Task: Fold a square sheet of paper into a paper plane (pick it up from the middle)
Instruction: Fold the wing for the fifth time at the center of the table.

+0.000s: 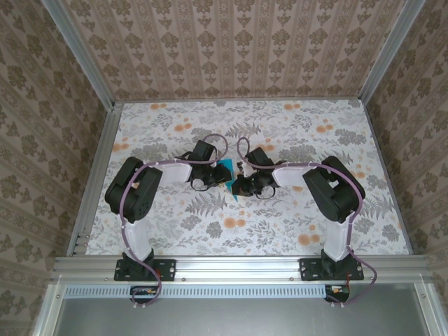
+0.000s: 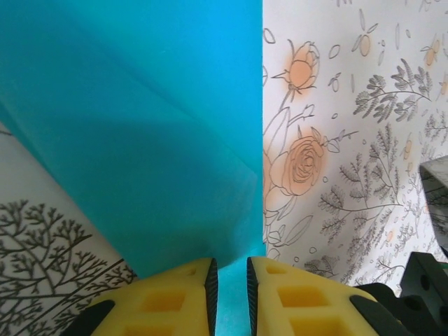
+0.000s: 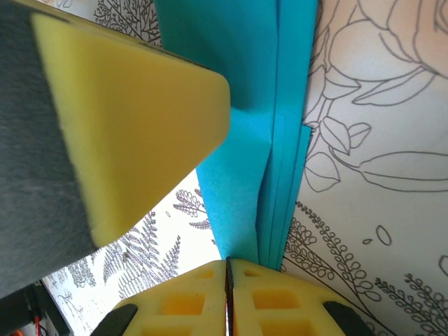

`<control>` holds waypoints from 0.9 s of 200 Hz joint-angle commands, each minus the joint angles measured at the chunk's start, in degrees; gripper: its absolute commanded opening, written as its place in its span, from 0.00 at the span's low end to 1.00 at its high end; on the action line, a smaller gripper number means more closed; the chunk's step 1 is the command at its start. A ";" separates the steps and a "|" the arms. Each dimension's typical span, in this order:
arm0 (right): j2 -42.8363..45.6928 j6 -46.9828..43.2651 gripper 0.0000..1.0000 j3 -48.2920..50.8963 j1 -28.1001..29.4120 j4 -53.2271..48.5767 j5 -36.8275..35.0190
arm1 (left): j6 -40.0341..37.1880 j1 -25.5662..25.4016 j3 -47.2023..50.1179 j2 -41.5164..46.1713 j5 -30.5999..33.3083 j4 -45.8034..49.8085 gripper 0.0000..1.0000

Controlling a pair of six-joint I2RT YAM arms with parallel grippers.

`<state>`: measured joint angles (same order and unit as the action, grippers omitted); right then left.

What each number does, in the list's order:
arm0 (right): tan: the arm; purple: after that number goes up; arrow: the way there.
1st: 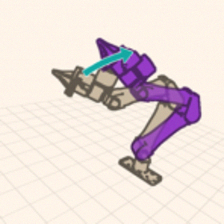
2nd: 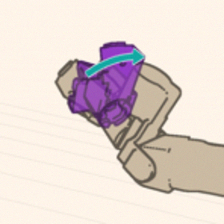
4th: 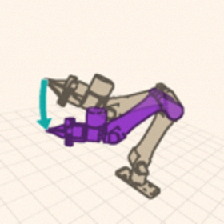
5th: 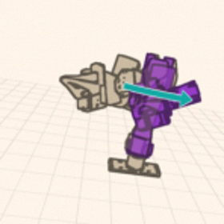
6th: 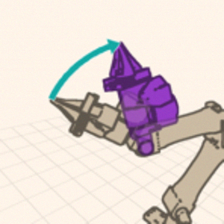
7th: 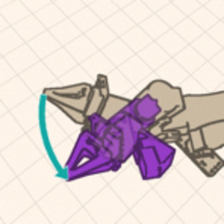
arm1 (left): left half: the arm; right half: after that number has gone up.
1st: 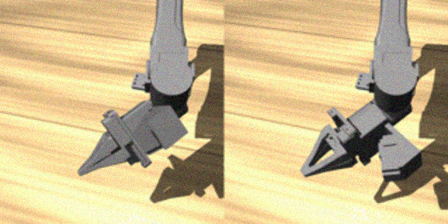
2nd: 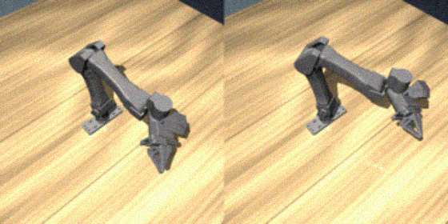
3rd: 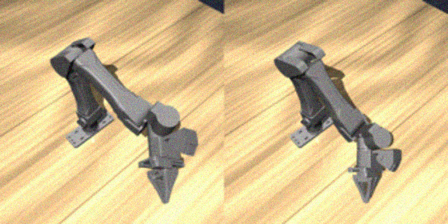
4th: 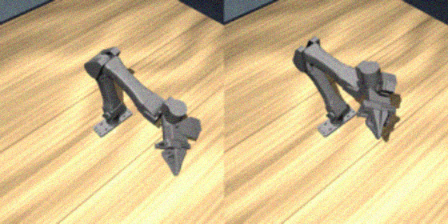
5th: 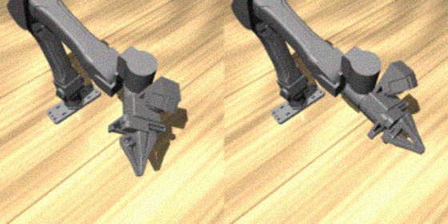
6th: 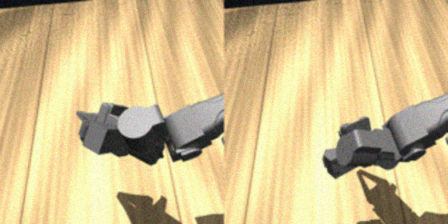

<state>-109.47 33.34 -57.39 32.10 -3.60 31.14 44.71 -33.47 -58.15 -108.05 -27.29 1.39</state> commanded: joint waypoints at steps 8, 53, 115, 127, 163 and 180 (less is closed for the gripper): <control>-1.66 -0.38 0.09 2.78 -0.63 -4.72 -3.26 | -2.68 2.07 1.89 3.14 -2.55 -7.29 0.26; -2.17 1.02 0.08 2.11 -0.88 -5.18 -3.17 | -4.97 2.17 9.24 10.79 -3.56 -16.50 0.31; -2.48 1.71 0.06 1.99 -0.98 -6.51 -3.40 | -5.45 1.92 12.53 8.02 -4.25 -20.36 0.25; -2.55 1.70 0.06 1.96 -0.98 -6.60 -3.40 | -5.98 1.92 12.56 7.38 -4.44 -21.10 0.24; -2.70 1.68 0.06 2.06 -0.98 -6.68 -3.19 | -9.36 2.68 11.79 6.58 -3.80 -21.11 0.21; -2.76 1.66 0.06 2.18 -0.98 -6.60 -3.27 | -11.04 3.21 12.05 6.36 -3.51 -22.04 0.21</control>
<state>-109.47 34.68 -56.95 31.55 -3.03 31.53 38.02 -31.24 -46.13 -100.73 -30.41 -17.98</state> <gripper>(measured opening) 0.063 0.214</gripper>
